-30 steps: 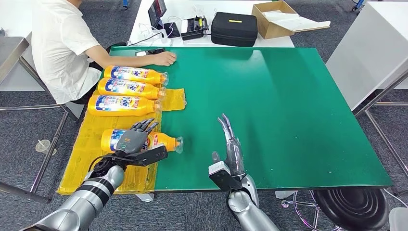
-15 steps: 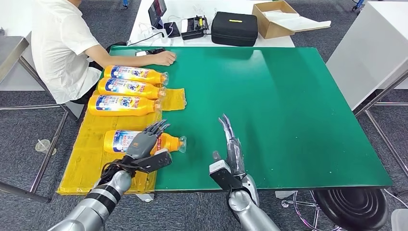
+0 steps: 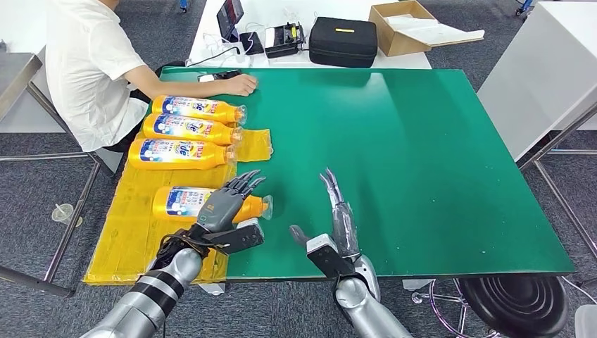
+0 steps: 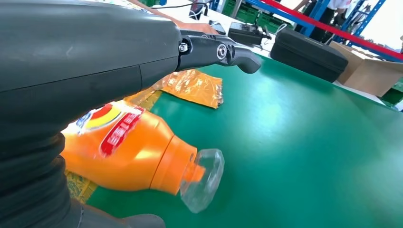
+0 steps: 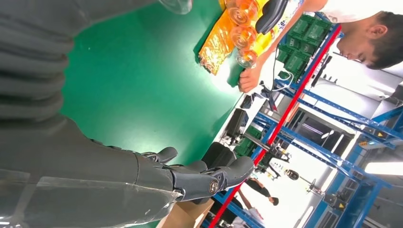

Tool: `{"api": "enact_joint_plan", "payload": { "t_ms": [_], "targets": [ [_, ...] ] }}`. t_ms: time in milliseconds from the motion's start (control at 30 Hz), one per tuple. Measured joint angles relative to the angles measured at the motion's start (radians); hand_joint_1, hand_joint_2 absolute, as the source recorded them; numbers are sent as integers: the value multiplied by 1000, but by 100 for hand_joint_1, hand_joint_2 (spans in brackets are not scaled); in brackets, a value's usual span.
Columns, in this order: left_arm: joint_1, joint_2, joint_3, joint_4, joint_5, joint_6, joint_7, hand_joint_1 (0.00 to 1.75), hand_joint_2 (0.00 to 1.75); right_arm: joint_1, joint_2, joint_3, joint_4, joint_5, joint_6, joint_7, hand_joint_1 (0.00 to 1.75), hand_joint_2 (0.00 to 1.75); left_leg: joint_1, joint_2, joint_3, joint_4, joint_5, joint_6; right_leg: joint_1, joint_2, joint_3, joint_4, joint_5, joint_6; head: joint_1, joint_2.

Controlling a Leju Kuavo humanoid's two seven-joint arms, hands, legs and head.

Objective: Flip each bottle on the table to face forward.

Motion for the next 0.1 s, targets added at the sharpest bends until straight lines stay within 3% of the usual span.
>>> {"api": "enact_joint_plan", "payload": {
  "t_ms": [100],
  "targets": [
    [0, 0, -4, -2, -2, 11, 0, 0, 175, 0, -1, 0, 1, 0, 0, 0, 0, 175, 0, 0, 0, 0, 0, 0, 0, 0, 0, 0, 0, 0, 0, 0]
  ]
}}
